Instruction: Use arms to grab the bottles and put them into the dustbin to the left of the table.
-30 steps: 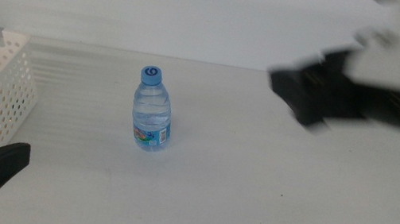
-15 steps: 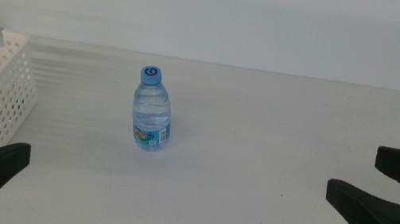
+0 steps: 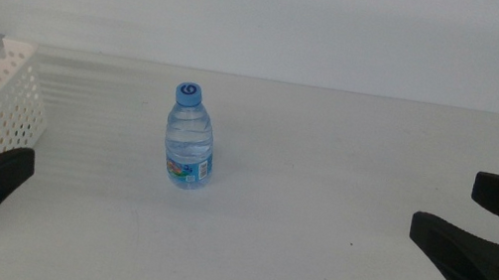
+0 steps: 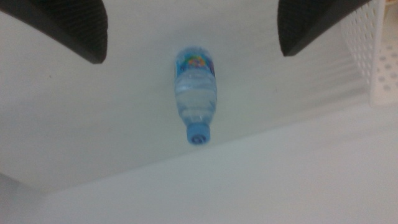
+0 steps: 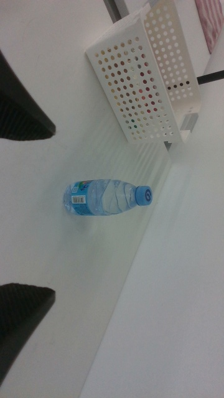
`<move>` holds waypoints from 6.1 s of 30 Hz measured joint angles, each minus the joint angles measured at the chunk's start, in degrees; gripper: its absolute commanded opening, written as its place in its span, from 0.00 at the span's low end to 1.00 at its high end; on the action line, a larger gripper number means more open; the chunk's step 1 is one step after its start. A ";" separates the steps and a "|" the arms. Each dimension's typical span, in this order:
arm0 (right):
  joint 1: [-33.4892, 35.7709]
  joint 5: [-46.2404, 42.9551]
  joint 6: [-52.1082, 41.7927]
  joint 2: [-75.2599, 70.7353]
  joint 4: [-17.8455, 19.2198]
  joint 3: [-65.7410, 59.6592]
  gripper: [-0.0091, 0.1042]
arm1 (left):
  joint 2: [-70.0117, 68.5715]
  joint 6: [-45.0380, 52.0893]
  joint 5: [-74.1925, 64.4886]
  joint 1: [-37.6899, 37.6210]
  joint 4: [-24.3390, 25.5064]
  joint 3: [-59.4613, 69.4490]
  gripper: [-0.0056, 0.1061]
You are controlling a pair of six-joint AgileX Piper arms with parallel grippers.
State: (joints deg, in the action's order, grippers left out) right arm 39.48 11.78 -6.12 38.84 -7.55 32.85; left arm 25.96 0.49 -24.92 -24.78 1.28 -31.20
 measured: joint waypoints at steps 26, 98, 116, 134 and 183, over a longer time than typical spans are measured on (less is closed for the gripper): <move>0.00 -0.02 0.00 0.00 0.00 0.00 0.61 | 33.76 0.00 21.92 5.04 3.62 -11.73 0.75; 0.00 -0.02 0.00 0.00 -0.04 0.00 0.61 | 88.31 -7.25 87.07 5.62 8.81 -11.43 0.86; 0.00 -0.02 0.00 0.00 -0.04 0.00 0.61 | 92.40 -15.29 89.55 5.62 6.86 -12.25 0.43; 0.00 -0.02 0.00 0.00 -0.04 0.00 0.61 | 68.75 -17.52 55.99 5.61 16.81 -9.31 0.01; 0.00 -0.07 0.00 0.00 -0.04 0.00 0.61 | 68.30 17.40 -46.92 42.72 -9.34 -60.82 0.01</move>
State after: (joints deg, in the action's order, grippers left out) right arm 39.48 11.72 -6.12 38.84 -7.59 32.85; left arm 94.26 17.89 -71.84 17.94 -8.06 -92.02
